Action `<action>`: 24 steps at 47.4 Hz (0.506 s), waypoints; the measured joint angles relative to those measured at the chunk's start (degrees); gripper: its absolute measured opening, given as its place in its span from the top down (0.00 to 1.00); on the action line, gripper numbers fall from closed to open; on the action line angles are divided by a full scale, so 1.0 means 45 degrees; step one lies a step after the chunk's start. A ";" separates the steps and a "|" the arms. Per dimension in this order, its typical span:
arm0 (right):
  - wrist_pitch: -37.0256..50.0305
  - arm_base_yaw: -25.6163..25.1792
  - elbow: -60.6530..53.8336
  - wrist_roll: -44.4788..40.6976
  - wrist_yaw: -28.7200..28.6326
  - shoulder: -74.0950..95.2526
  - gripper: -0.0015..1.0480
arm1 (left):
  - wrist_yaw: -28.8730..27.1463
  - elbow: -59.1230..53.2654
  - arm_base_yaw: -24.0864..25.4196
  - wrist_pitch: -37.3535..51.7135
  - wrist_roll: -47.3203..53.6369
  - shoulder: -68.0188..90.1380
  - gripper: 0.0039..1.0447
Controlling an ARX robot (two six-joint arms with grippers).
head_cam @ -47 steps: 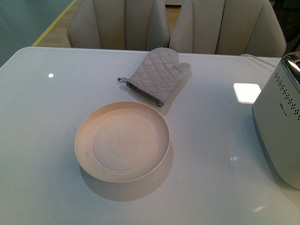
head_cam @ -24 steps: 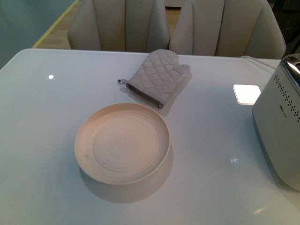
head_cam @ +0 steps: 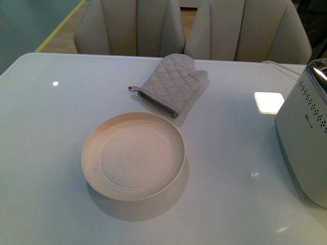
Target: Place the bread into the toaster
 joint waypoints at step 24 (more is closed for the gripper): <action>0.0831 0.0083 -0.0364 0.1297 -0.0306 0.0656 0.70 | 0.0000 0.0000 0.0000 0.0000 0.0000 0.0000 0.06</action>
